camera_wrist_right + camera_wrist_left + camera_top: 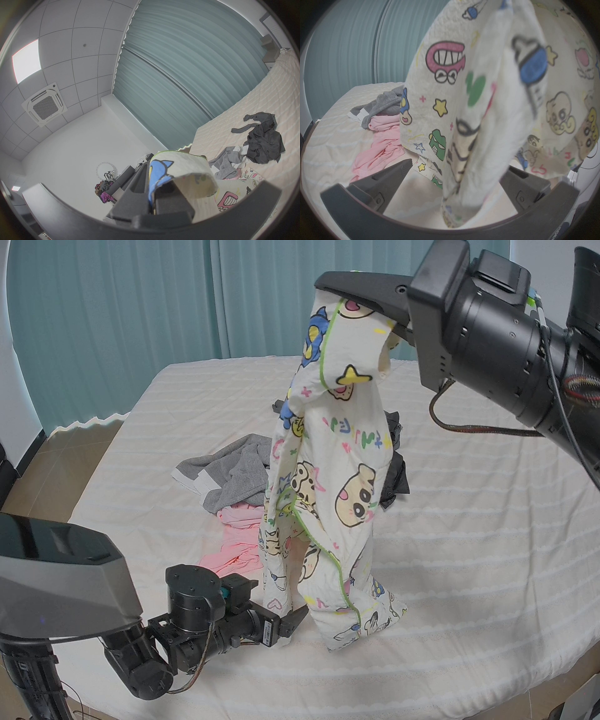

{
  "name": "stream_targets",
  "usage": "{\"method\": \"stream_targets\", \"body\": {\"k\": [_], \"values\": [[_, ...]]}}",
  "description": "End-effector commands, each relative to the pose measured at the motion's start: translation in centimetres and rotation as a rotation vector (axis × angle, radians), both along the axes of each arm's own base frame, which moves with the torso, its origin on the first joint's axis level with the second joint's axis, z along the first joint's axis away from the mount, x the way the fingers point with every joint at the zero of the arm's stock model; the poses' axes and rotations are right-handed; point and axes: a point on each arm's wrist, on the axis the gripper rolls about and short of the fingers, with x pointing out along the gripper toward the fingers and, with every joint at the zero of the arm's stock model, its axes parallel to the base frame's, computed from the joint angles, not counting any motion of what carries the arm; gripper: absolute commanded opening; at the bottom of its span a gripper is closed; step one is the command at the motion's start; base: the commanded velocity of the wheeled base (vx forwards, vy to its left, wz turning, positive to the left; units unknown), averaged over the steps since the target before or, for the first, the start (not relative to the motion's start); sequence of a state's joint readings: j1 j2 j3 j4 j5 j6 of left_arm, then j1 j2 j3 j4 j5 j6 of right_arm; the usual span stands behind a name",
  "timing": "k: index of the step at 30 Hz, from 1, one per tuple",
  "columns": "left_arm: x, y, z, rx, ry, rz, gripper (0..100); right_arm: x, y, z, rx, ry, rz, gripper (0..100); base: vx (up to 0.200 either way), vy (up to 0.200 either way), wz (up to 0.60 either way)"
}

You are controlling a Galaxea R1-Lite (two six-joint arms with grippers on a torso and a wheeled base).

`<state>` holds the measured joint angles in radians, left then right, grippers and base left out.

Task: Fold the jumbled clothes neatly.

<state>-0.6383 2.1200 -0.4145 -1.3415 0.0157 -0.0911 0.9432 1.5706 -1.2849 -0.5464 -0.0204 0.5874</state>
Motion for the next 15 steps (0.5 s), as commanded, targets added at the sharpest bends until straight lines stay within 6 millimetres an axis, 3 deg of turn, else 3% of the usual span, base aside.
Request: {"method": "stream_targets", "body": {"k": [1,7,8,15], "values": [[1.1,-1.0,-2.4,0.01,0.014,0.01,100,-0.1,-0.2,0.2,0.007,-0.003,0.001,0,0.0,0.0,0.0],[1.9,-1.3,-2.5,-0.016,-0.034,0.061,100,0.0,-0.3,0.1,0.009,-0.001,-0.004,0,0.0,0.0,0.0],[1.8,-1.4,-2.4,-0.023,-0.036,0.061,0,0.0,-0.4,0.1,0.009,-0.001,-0.007,0,0.0,0.0,0.0],[1.4,-1.0,-2.2,-0.022,-0.031,0.063,0,0.3,-1.6,0.2,0.012,0.0,-0.04,0,0.0,0.0,0.0]]}}
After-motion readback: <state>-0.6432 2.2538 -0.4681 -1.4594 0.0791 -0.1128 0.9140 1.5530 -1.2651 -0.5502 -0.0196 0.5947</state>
